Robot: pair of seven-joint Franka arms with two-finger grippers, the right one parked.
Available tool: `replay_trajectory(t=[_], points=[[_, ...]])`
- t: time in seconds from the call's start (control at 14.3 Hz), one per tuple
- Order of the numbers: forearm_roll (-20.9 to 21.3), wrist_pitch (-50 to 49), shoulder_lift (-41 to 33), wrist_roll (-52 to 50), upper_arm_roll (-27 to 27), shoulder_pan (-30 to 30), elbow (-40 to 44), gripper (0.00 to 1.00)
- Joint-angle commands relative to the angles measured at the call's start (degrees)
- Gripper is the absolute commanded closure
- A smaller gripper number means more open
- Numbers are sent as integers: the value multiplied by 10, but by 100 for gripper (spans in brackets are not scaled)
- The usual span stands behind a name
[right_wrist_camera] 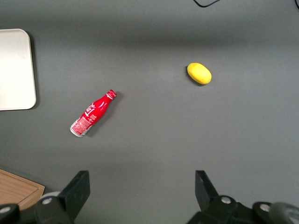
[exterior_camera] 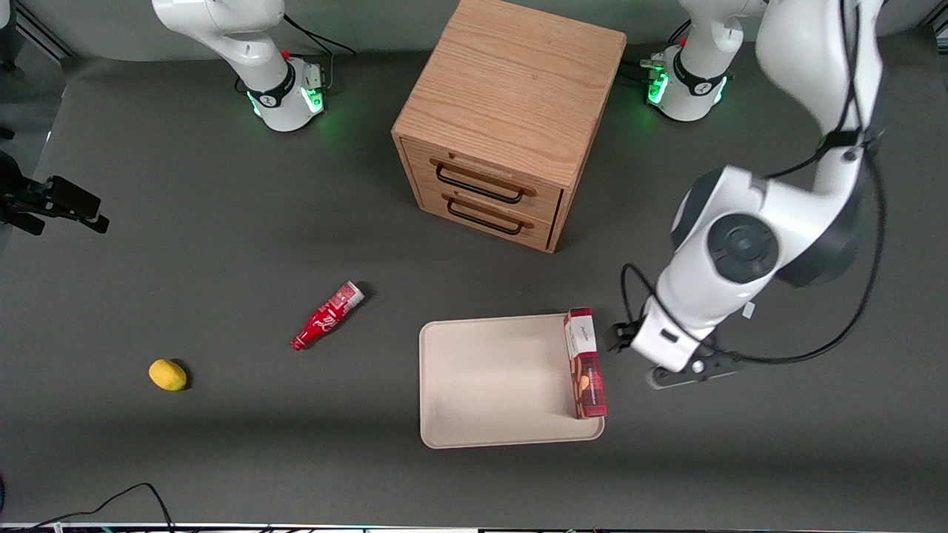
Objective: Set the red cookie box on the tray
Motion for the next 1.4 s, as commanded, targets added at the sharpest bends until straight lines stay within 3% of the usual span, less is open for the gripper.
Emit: replay_trajectory(t=[0.0,0.07,0.42,0.77,1.05,1.33], points=[[-48,-93,-78,85,3,45,-20,0],[-69,-131,-101,129,10,57,-21,0],[-119,-248,-245,333,162,47,-91,0],[-115,-233,-422,396,230,29,-273,0],[-96,-250,-420,389,229,28,-256,0],[-93,-302,-371,403,229,27,-175,0]])
